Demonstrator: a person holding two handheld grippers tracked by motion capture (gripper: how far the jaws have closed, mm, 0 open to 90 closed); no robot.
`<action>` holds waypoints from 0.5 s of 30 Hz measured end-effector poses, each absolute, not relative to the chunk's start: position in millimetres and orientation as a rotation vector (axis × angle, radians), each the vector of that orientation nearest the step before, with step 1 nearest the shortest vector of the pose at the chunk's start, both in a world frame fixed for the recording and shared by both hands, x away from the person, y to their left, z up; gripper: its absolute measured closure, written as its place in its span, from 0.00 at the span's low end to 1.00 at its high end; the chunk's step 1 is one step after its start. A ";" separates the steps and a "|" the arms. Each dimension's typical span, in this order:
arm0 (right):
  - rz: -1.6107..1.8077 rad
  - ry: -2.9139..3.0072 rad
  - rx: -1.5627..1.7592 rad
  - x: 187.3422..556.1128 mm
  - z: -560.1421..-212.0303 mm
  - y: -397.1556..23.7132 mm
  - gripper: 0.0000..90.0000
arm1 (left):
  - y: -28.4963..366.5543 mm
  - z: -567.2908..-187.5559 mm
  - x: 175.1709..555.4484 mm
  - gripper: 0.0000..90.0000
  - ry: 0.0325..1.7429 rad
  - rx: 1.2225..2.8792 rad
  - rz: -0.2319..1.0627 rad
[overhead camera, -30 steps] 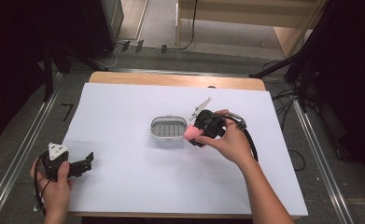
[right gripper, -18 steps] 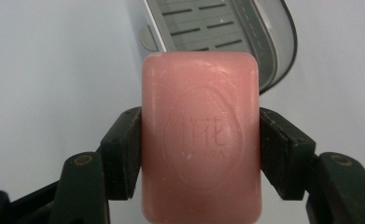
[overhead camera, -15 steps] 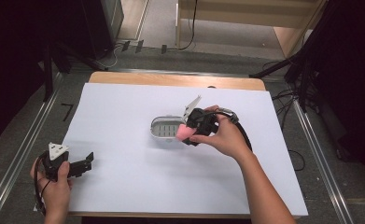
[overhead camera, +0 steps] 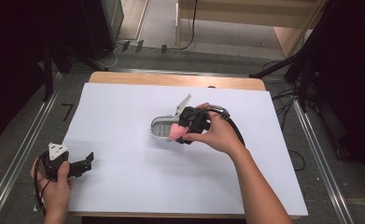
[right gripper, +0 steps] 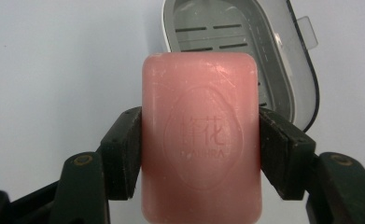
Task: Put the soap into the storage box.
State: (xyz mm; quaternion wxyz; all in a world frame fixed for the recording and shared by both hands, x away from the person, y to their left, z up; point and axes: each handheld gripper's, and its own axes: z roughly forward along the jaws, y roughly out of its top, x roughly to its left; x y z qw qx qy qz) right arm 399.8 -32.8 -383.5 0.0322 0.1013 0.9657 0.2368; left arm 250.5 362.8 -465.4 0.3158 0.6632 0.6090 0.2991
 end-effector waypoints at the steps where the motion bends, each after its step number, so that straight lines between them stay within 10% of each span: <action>1: 0.740 2.983 0.308 400.4 -382.8 -31.7 0.43 | 362.7 -465.4 250.5 0.00 1.606 1.745 0.788; 15: 0.746 2.998 0.257 415.6 -380.9 -8.9 0.43 | 363.6 -465.3 250.3 0.00 1.609 1.736 0.788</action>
